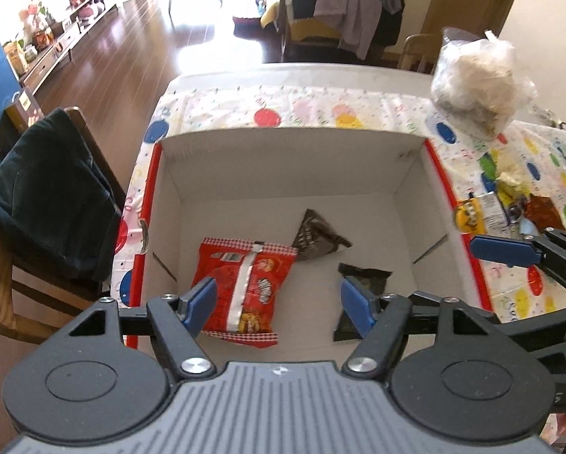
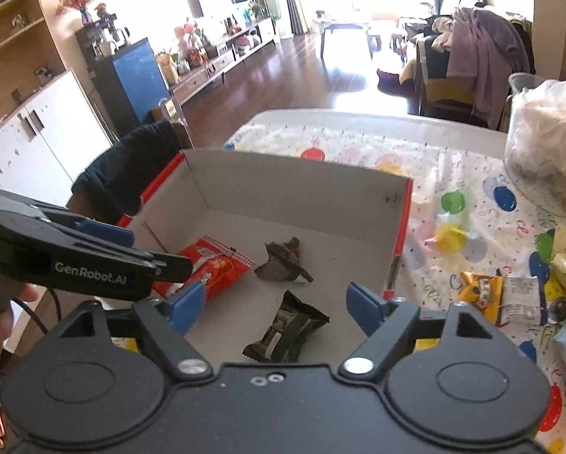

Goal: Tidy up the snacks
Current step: 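Move both tools back over the remaining snacks on the table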

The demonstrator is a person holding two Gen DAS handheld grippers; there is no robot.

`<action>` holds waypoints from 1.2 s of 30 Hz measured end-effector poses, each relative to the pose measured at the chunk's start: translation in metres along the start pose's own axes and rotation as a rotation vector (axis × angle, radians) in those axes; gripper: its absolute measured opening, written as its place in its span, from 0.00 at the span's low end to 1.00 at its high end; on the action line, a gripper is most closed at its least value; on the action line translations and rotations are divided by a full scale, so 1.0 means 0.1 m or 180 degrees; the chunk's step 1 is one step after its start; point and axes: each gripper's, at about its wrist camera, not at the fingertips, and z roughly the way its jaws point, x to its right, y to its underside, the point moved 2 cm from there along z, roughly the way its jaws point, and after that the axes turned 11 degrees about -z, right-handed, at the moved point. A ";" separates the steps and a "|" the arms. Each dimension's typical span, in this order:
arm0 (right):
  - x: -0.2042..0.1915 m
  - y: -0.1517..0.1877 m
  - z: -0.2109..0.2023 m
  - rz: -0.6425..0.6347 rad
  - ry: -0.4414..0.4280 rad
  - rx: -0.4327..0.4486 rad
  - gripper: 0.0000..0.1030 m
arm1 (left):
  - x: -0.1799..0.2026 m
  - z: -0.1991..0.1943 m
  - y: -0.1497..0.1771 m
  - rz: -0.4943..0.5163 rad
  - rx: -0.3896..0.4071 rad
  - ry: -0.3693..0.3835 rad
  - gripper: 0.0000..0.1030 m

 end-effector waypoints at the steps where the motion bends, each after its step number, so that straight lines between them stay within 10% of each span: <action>1: 0.01 0.00 -0.05 0.0012 0.0001 0.0035 0.82 | 0.03 -0.03 0.01 0.0006 0.0021 0.0026 0.71; 18: 0.61 0.36 -0.91 0.0196 0.0168 0.0383 0.98 | 0.85 -0.43 0.15 0.0174 0.0648 0.0360 0.84; 36: 1.96 1.29 -1.41 0.0440 0.0606 0.0063 1.00 | 2.09 0.06 0.37 0.0301 0.0369 0.0567 0.84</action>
